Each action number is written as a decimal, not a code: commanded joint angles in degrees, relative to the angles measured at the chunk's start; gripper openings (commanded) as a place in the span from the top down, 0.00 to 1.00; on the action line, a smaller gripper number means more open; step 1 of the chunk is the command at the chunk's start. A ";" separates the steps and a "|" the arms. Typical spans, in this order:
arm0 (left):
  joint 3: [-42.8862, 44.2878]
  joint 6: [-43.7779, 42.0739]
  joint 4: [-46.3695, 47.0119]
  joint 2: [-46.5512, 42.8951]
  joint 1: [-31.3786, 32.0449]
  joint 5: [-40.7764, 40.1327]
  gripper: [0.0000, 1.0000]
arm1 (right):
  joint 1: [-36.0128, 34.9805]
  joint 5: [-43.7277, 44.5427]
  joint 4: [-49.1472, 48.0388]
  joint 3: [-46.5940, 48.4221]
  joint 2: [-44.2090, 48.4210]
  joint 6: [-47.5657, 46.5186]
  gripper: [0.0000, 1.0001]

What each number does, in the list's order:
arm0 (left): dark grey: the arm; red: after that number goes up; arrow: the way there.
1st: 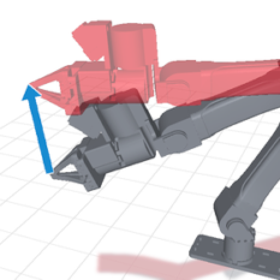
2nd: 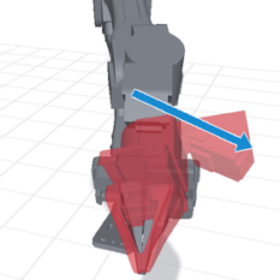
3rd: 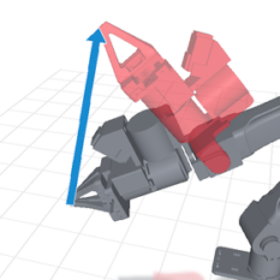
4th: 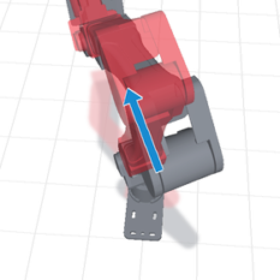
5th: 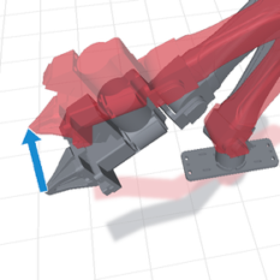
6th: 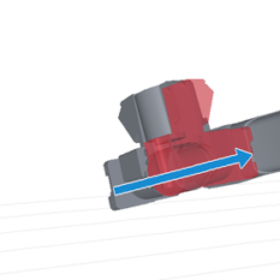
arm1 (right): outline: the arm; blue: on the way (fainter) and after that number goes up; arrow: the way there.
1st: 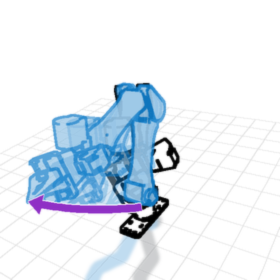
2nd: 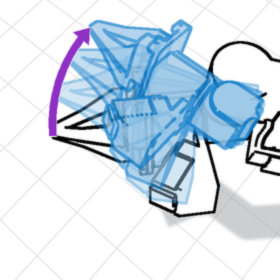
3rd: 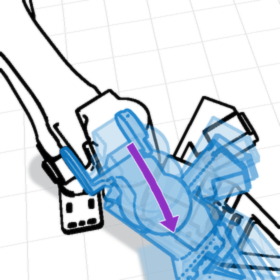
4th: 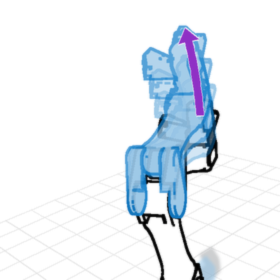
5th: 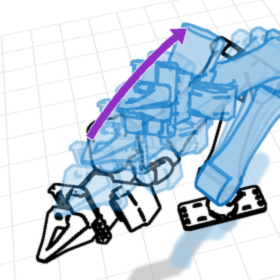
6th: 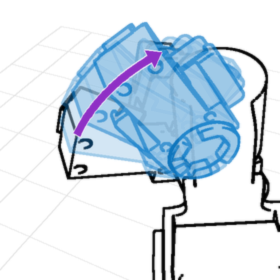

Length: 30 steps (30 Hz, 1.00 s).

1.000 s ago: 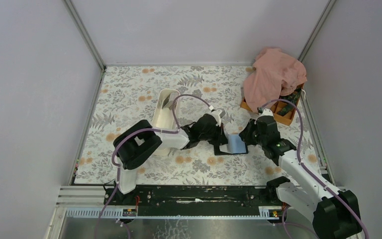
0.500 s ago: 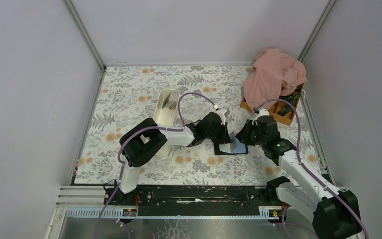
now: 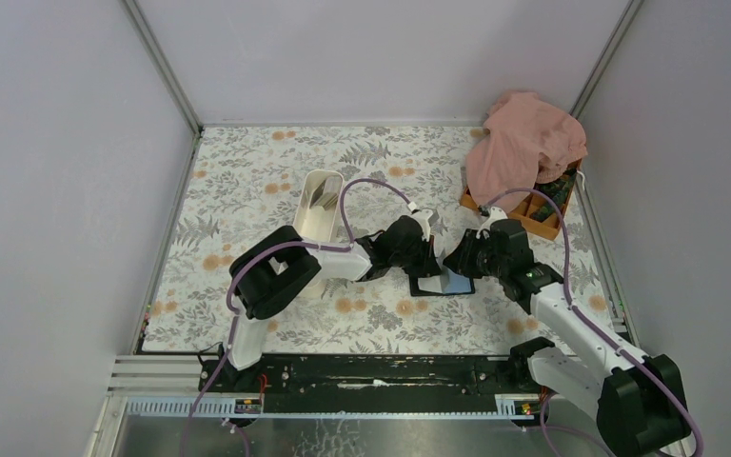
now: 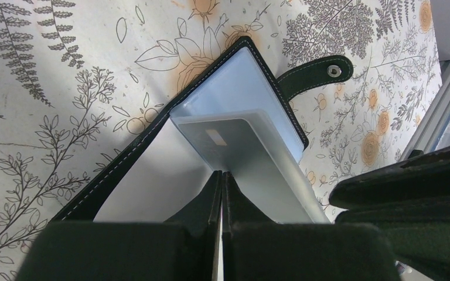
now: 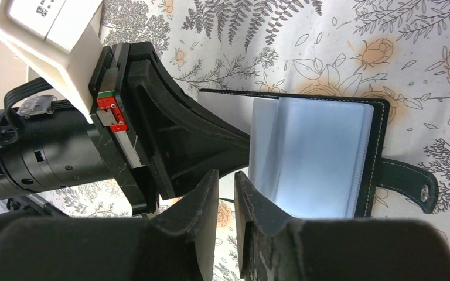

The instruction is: Take the credit cards out of the card holder

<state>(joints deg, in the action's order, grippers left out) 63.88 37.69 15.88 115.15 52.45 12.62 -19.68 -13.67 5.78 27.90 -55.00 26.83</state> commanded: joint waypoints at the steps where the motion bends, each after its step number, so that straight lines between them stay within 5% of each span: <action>1: -1.00 -0.52 1.63 0.47 0.25 -0.24 1.00 | 0.30 -2.21 -3.13 0.35 -0.45 0.07 0.77; 18: -2.32 -0.43 2.45 -0.02 0.21 -0.39 1.00 | 0.28 -2.76 -2.63 0.41 -2.49 -0.73 0.76; 30: -1.96 -0.43 2.14 -0.01 0.28 -0.29 1.00 | -1.48 -5.28 -2.94 1.20 -3.54 -1.19 0.61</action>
<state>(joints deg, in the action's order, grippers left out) 62.11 37.69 16.25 115.15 52.45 12.62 -19.90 -17.26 5.21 27.86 -57.76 26.57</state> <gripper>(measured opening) 0.010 0.377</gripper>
